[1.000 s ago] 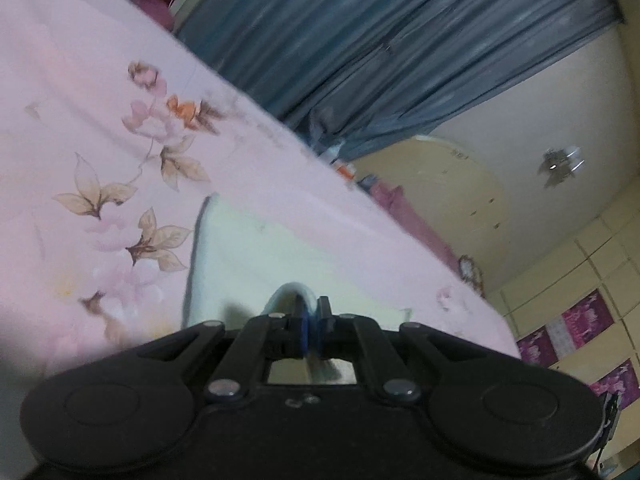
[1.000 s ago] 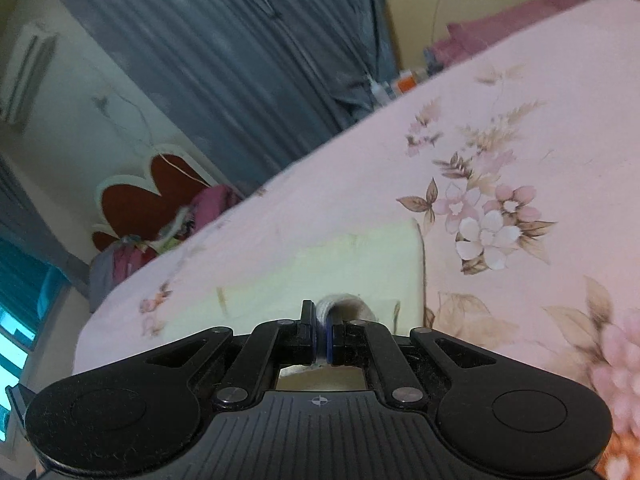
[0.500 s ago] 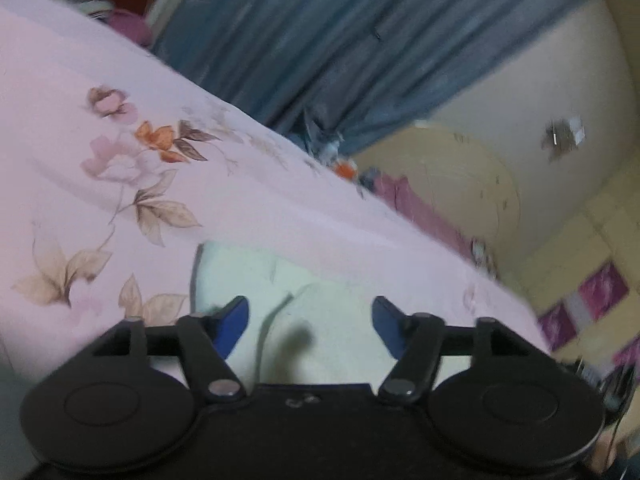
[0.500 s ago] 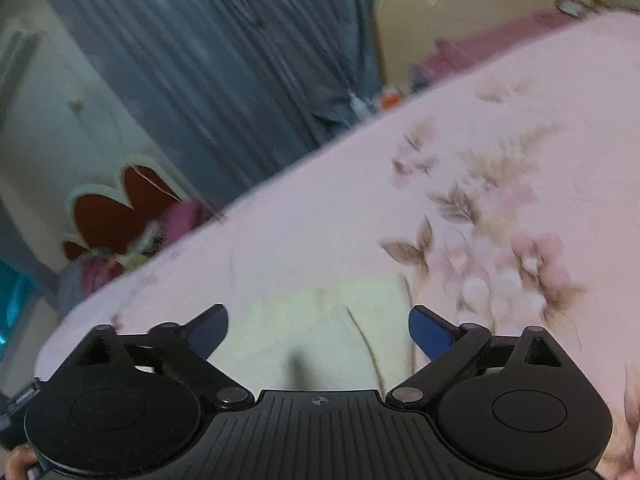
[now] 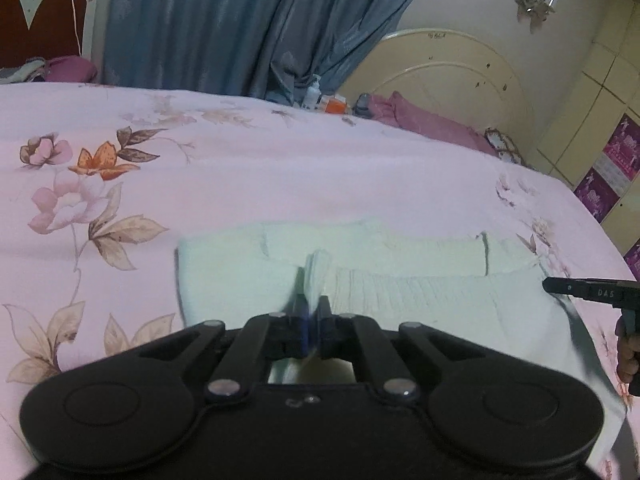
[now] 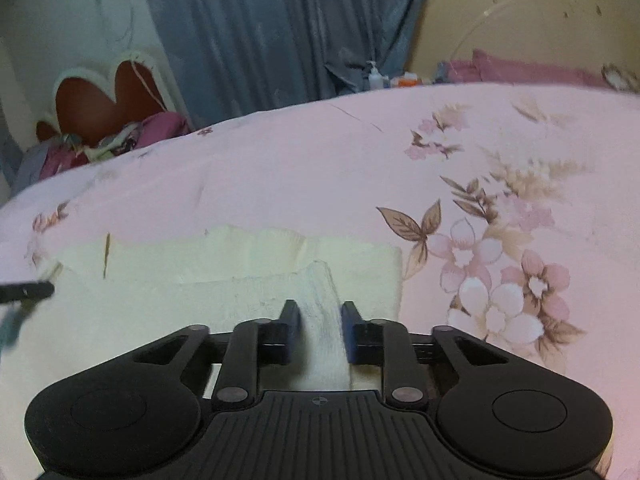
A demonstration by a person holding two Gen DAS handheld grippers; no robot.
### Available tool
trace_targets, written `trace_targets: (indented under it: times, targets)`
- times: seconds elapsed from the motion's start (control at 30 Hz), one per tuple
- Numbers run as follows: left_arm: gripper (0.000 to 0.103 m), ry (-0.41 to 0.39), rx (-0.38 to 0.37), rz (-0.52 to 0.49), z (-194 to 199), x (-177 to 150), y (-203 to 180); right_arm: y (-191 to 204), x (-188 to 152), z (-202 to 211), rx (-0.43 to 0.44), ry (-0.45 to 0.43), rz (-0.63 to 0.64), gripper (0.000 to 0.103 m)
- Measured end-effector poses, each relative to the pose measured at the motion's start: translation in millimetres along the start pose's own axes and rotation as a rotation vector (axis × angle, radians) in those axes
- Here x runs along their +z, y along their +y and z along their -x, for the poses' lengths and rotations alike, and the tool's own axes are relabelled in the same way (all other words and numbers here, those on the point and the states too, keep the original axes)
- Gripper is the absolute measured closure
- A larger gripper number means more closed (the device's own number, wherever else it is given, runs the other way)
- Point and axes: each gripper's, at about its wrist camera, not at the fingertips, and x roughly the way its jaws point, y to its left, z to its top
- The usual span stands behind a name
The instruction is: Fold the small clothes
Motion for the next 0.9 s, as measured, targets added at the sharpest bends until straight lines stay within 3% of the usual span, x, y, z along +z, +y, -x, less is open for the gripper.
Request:
trace_targets:
  times: [0.03,0.23,0.37,0.53,0.6,0.63,0.67,0.7,0.73,0.77,0.83,0.9]
  targets:
    - [0.1,-0.018,-0.002,0.003,2,-1,0,3,-1,1,-0.007,-0.004,0.02,0.101]
    - [0.1,-0.126,-0.024,0.033,19,7,-1,6,10,15,-0.036,-0.12,0.038,0.101]
    - [0.1,-0.114,-0.003,0.056,7,20,1,5,22,6,-0.043,-0.124,0.019,0.101]
    - [0.1,-0.018,0.055,0.07,-25,19,5,0,24,-27,-0.072,-0.034,-0.016,0.101]
    - [0.095,-0.019,0.063,0.066,-27,18,6,-1,21,-33,-0.079,-0.023,-0.029,0.101]
    - [0.087,-0.024,0.077,0.069,-23,20,4,-2,22,-31,-0.084,-0.025,-0.041,0.101]
    - [0.066,-0.048,0.111,0.054,-16,21,-1,-2,23,-28,-0.094,-0.026,-0.049,0.1]
    - [0.057,-0.088,0.15,0.017,-6,21,-9,3,24,-20,-0.137,-0.052,-0.031,0.085]
    - [0.045,-0.14,0.161,-0.025,4,19,-21,10,24,-11,-0.168,-0.1,-0.008,0.054]
    - [0.046,-0.156,0.134,-0.042,8,15,-30,17,21,-2,-0.149,-0.145,0.009,0.045]
    - [0.049,-0.123,0.048,-0.097,3,10,-55,36,18,0,-0.039,-0.136,0.055,0.045]
    - [0.048,-0.081,0.022,-0.202,-12,1,-86,63,10,-8,0.038,-0.101,0.146,0.045]
